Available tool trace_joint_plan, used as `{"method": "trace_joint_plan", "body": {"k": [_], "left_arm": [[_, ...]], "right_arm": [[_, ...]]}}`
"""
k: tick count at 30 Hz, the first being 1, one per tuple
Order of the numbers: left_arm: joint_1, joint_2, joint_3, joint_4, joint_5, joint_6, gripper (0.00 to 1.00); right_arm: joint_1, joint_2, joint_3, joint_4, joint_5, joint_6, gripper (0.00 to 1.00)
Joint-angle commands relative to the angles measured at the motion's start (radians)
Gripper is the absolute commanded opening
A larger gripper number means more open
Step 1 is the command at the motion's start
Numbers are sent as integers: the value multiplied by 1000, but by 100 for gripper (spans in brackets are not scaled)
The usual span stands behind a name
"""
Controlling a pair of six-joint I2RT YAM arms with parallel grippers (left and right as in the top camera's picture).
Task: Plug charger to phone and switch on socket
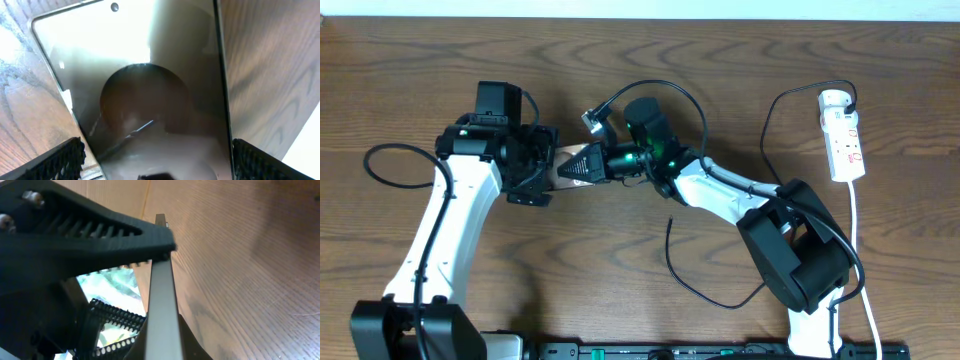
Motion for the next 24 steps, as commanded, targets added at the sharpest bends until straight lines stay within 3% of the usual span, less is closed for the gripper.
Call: {"method": "trace_joint_plan", "body": {"k": [1, 6, 11, 19, 24], "left_arm": [[-2, -67, 18, 31, 21, 91, 91], [-1, -151, 18, 47, 28, 100, 91], [-1, -256, 18, 58, 28, 126, 91], [-1, -309, 18, 77, -11, 141, 91], [-1, -307, 18, 112, -102, 141, 90]], "right_arm": [[-30, -9, 16, 10, -1, -5, 1], [-52, -9, 16, 9, 5, 5, 1], [-89, -9, 16, 7, 7, 150, 1], [-137, -9, 16, 89, 13, 774, 1], [-133, -9, 16, 199, 13, 1001, 1]]}}
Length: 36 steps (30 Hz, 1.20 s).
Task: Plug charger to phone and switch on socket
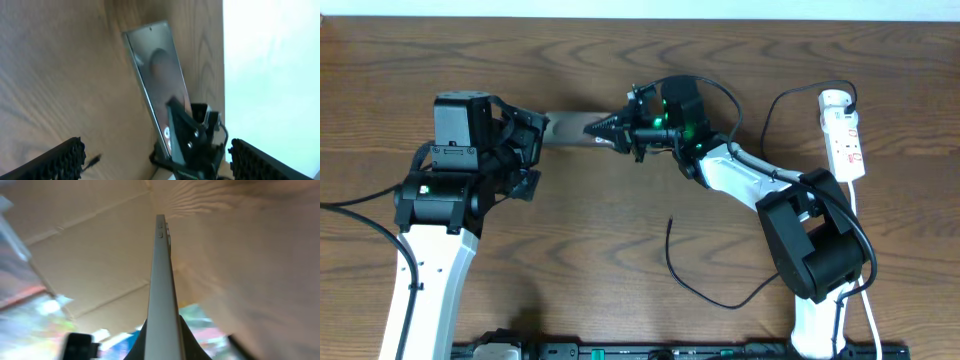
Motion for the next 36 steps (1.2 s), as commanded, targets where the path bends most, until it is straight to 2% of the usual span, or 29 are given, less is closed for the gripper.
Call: {"method": "trace_joint_plan", "body": {"k": [1, 4, 8, 13, 26, 28, 32, 36], "left_arm": [[-1, 0, 17, 28, -108, 14, 90], [-1, 0, 17, 72, -130, 9, 90], [-2, 4, 16, 91, -164, -31, 80], [-2, 41, 16, 88, -181, -31, 76], [-2, 145, 16, 102, -178, -31, 78], [-2, 154, 16, 113, -177, -27, 85], [-2, 158, 15, 143, -162, 14, 87], [-1, 158, 1, 236, -75, 81, 88]], "right_arm": [[5, -10, 16, 69, -21, 328, 1], [12, -10, 16, 107, -23, 414, 1], [24, -11, 16, 180, -11, 414, 1], [34, -11, 17, 262, 5, 414, 1], [71, -11, 16, 289, 5, 414, 1], [78, -11, 16, 291, 5, 414, 1], [87, -11, 16, 319, 6, 414, 1], [88, -11, 16, 348, 5, 414, 1]]}}
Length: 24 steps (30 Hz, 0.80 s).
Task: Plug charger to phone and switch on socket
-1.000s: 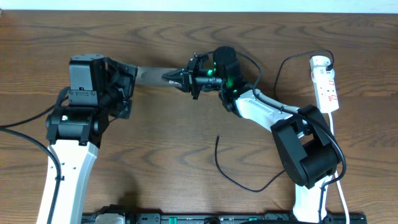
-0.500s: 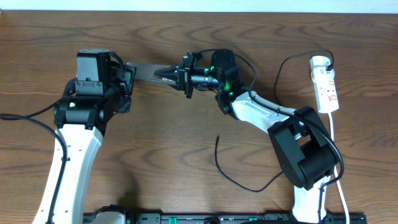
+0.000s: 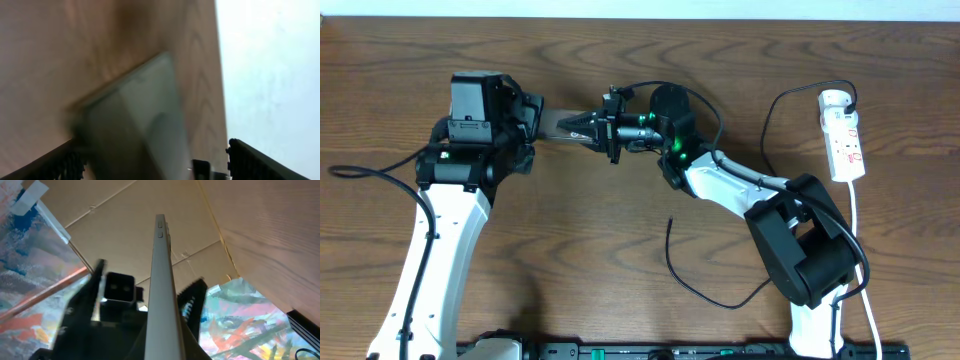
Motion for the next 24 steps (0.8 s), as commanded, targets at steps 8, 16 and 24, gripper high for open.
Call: {"method": "trace_joint_plan", "body": {"k": [8, 16, 24], "left_arm": [[-1, 4, -36, 169, 126, 159, 88], [3, 3, -137, 299, 195, 154, 88], [38, 0, -188, 362, 251, 90, 75]], "right_arm": [[6, -11, 17, 62, 8, 12, 1], [-10, -11, 16, 66, 12, 11, 1], [-33, -11, 16, 68, 1, 11, 1]]}}
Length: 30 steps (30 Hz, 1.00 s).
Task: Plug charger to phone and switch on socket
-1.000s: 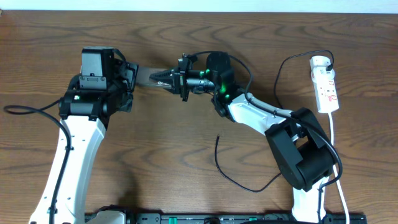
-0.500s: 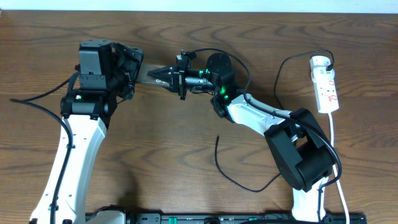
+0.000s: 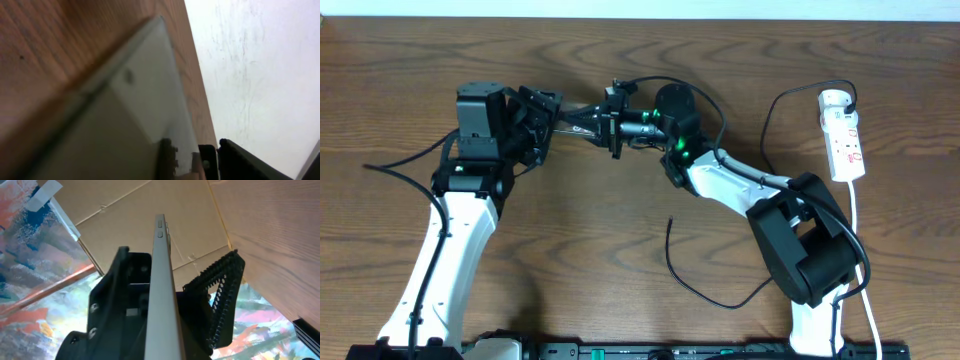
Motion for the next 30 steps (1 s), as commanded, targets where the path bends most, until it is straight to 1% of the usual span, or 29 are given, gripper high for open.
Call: {"method": "trace_joint_plan", "body": {"k": [1, 10, 12, 15, 18, 23, 30], "left_arm": [[18, -1, 3, 6, 35, -10, 76], [51, -2, 3, 36, 87, -57, 75], [51, -2, -3, 79, 101, -76, 76], [51, -2, -31, 184, 150, -118, 76], [51, -1, -69, 259, 161, -149, 75], [52, -1, -109, 303, 177, -146, 76], [52, -1, -109, 323, 198, -127, 76]], "right_arm": [[-13, -12, 16, 14, -8, 9, 1], [-32, -12, 16, 14, -8, 9, 1], [-32, -12, 16, 14, -7, 9, 1], [-32, -12, 16, 14, 3, 9, 1], [-35, -12, 16, 14, 11, 9, 1], [-36, -12, 16, 14, 14, 9, 1], [-36, -12, 16, 14, 18, 9, 1]]}}
